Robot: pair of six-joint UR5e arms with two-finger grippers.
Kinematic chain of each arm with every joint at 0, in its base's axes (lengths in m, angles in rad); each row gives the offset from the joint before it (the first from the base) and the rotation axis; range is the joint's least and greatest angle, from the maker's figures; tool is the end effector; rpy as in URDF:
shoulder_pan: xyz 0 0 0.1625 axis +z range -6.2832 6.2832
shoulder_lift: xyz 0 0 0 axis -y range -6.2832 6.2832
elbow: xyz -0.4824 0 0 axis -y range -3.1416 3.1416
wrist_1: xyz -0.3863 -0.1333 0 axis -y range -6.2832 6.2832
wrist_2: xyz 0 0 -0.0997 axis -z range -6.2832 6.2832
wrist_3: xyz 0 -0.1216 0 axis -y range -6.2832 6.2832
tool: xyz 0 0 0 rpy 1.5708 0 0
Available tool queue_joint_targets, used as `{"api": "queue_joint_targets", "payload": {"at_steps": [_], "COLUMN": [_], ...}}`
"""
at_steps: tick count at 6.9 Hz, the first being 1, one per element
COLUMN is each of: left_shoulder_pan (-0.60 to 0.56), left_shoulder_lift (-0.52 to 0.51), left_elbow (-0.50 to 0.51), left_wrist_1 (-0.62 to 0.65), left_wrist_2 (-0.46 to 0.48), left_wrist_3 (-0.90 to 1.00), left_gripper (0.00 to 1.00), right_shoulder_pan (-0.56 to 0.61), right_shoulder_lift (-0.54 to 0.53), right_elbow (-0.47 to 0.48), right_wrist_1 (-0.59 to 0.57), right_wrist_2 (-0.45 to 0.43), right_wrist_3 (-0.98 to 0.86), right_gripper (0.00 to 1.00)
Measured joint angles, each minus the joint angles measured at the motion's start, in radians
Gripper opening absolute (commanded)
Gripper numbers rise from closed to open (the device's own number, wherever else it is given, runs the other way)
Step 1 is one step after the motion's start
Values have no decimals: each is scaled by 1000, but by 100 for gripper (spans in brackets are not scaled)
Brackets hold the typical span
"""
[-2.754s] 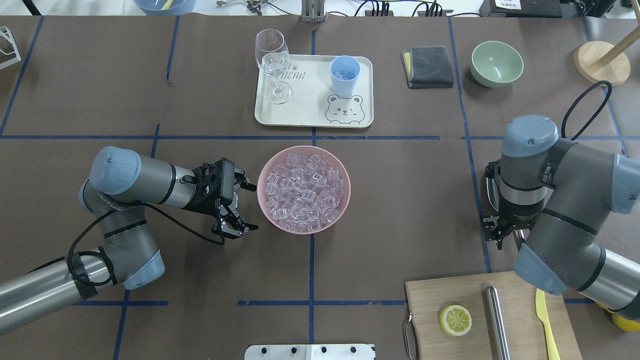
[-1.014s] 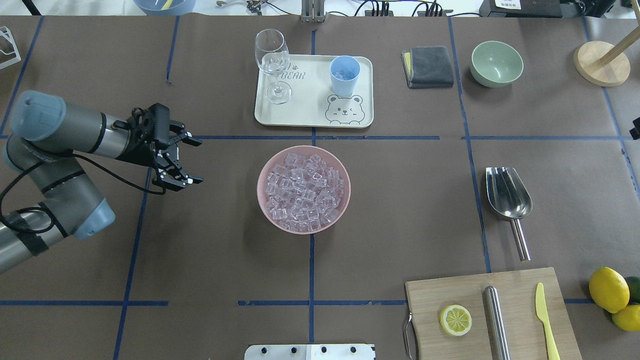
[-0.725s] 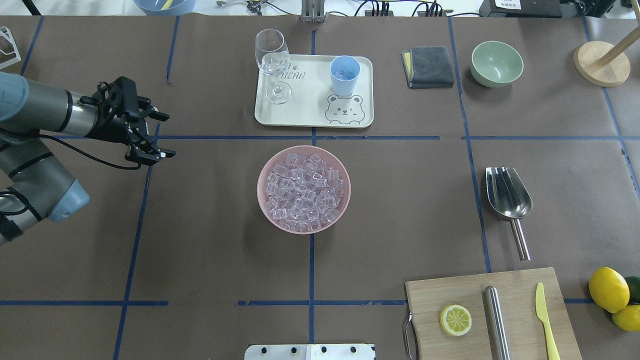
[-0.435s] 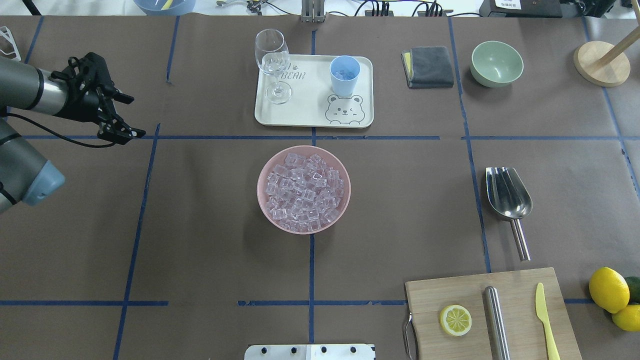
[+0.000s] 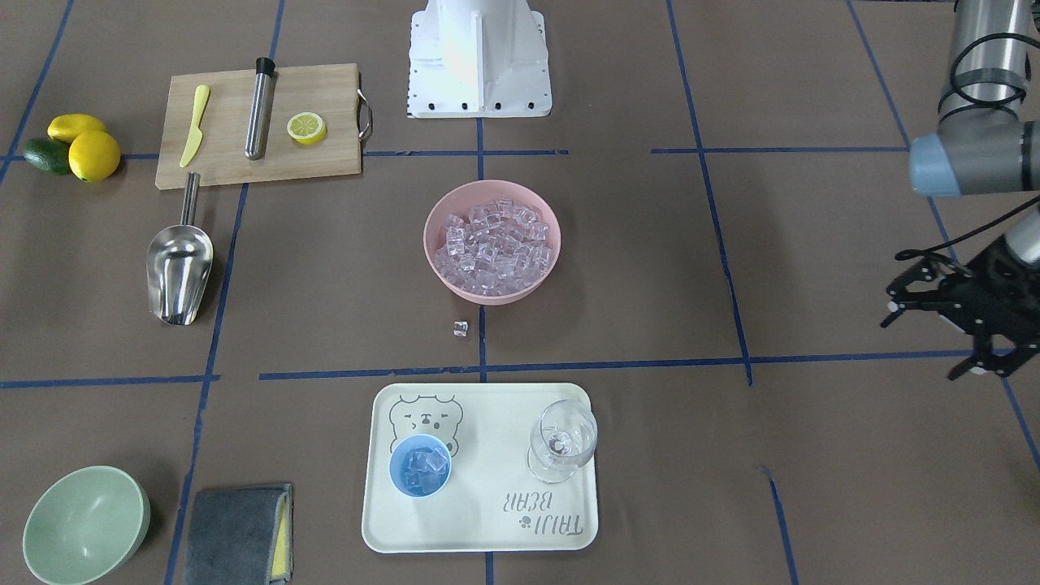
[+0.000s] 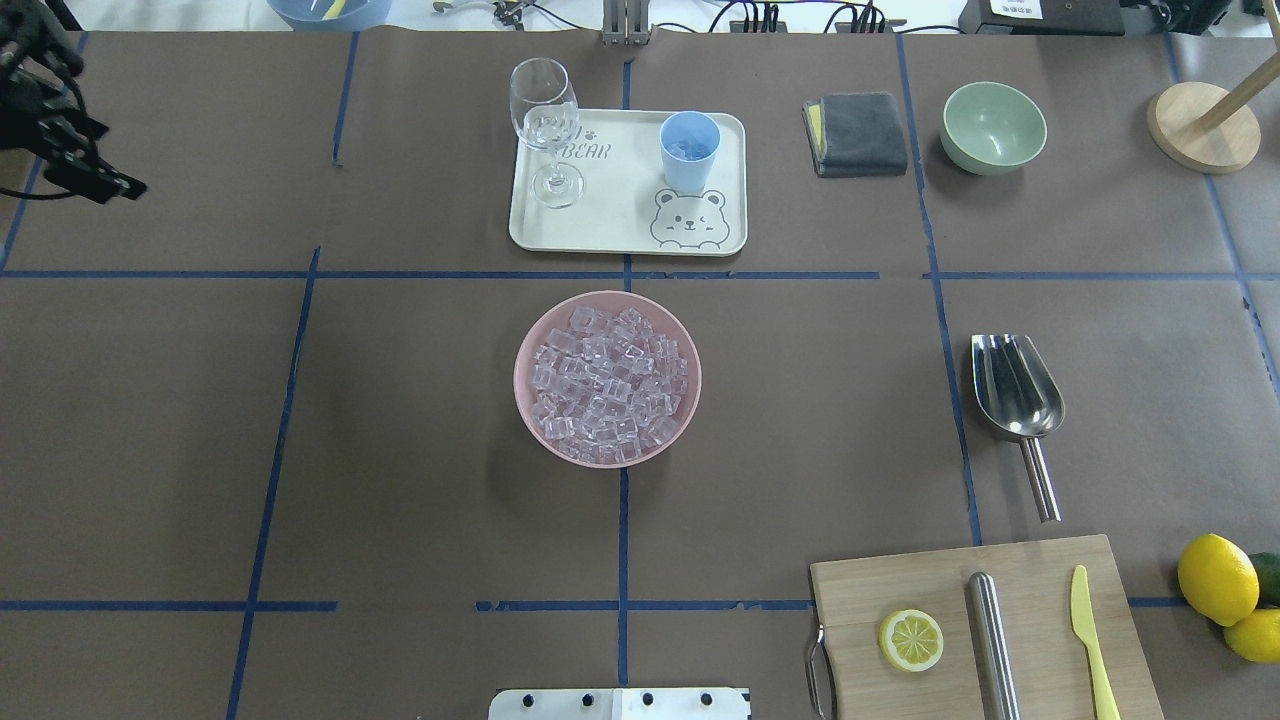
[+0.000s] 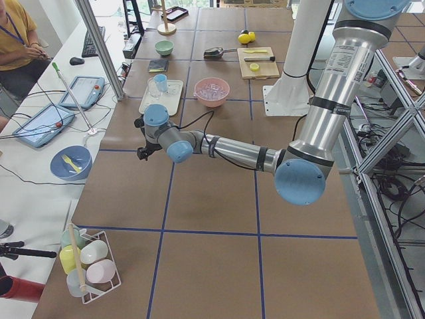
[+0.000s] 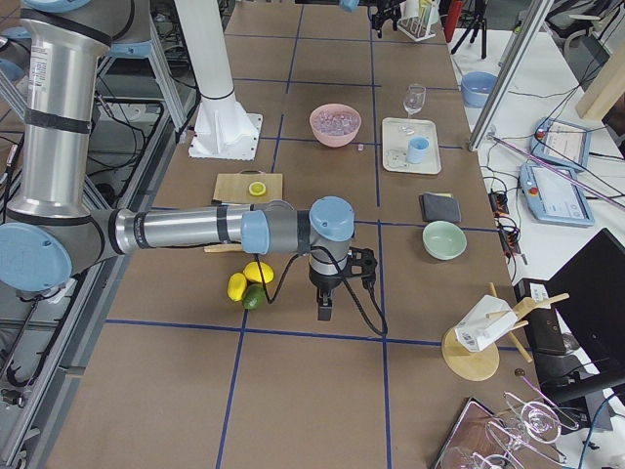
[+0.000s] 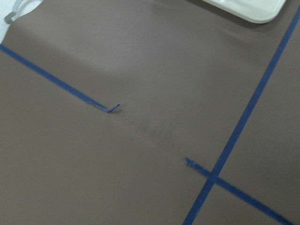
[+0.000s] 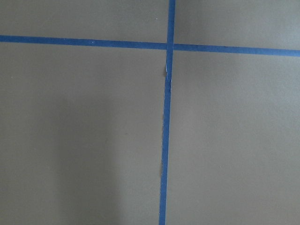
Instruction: Put ice in cup with scoop
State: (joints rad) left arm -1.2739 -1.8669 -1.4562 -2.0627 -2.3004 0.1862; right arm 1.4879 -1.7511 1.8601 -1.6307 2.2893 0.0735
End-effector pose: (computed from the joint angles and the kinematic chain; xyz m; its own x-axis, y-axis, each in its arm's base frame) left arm 0.1417 -0.6418 0.5629 0.5387 0.7433 -0.3966 -0.3342 0.6206 0.7093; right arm 0.0198 -0.4046 0.6816 0.7516 -0.0212 0.6593 0.0276 0.9996 0.0007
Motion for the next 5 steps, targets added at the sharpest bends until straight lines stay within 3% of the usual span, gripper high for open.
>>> {"api": "queue_joint_targets", "payload": {"at_steps": [3, 5], "left_shoulder_pan": [-270, -373], "left_shoulder_lift": [4, 47], "left_elbow": [32, 43], "left_wrist_1": [359, 497], "left_wrist_2": [-4, -24], "left_wrist_3": [62, 60], "left_gripper": [100, 100], "right_shoulder_pan": [36, 44], "right_shoulder_lift": [-2, -5], "right_elbow": [-8, -7], "right_wrist_1": [1, 8], "right_wrist_2": [8, -5], "right_wrist_3": [0, -2], "right_gripper": [100, 100]}}
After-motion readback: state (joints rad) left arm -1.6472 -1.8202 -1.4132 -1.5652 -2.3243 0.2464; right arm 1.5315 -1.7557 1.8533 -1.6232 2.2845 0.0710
